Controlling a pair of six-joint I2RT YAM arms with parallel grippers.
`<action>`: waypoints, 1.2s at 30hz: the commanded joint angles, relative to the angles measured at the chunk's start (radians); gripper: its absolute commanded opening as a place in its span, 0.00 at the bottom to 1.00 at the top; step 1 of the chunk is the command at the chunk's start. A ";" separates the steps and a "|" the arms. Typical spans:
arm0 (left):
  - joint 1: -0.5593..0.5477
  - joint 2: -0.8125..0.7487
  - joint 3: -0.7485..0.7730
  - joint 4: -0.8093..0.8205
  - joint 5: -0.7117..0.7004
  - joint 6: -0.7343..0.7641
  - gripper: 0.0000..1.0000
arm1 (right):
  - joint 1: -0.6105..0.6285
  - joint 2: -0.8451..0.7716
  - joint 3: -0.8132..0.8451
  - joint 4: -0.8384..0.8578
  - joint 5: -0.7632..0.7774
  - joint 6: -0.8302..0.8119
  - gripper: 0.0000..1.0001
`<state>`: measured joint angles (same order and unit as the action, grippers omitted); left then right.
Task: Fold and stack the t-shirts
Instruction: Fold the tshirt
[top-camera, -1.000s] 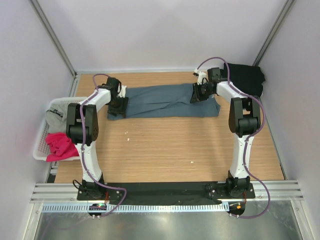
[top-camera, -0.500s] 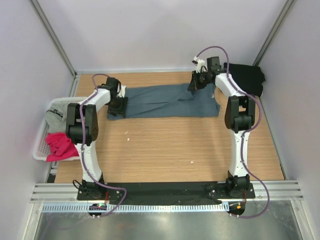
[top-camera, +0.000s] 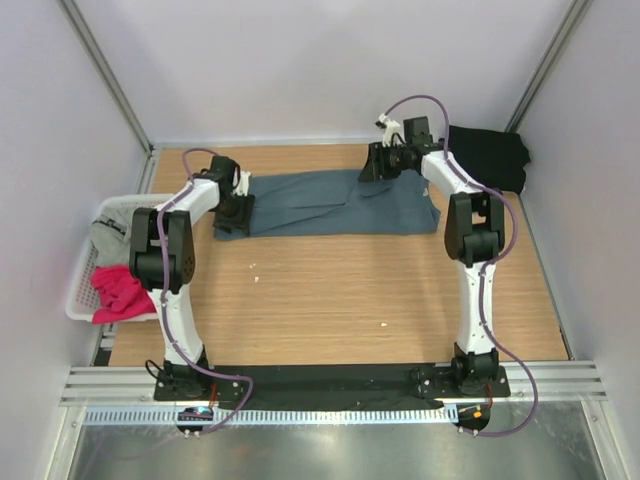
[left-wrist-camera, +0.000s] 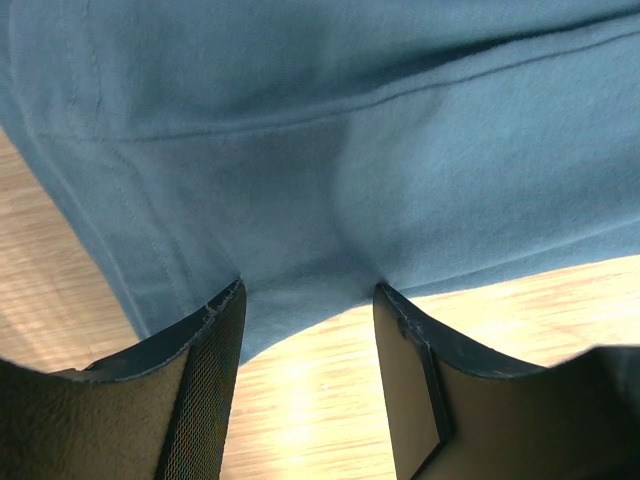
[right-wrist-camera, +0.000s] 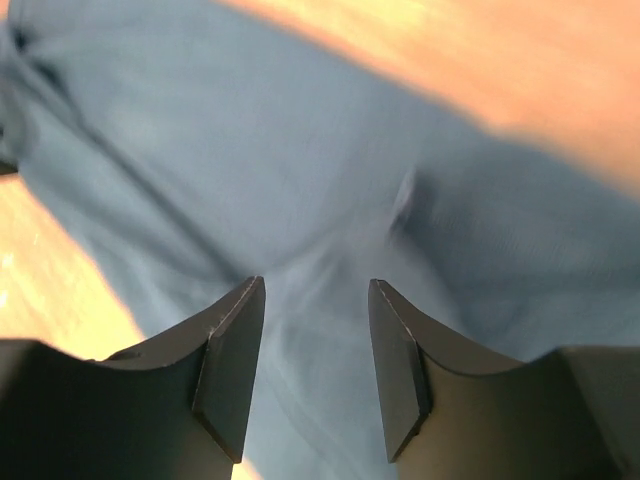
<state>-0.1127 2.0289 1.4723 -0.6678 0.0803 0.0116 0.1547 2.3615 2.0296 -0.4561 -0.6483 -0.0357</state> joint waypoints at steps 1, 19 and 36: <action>0.013 -0.081 -0.013 0.019 0.007 0.004 0.55 | -0.006 -0.257 -0.173 0.125 0.019 -0.015 0.52; 0.015 -0.098 -0.026 0.017 0.023 0.005 0.56 | -0.007 -0.099 -0.226 0.080 0.075 -0.012 0.48; 0.015 -0.049 -0.021 0.017 0.021 0.004 0.55 | -0.006 0.087 -0.022 0.073 0.081 0.010 0.48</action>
<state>-0.1032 1.9720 1.4502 -0.6689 0.0914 0.0113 0.1448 2.3981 1.9202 -0.3893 -0.5755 -0.0448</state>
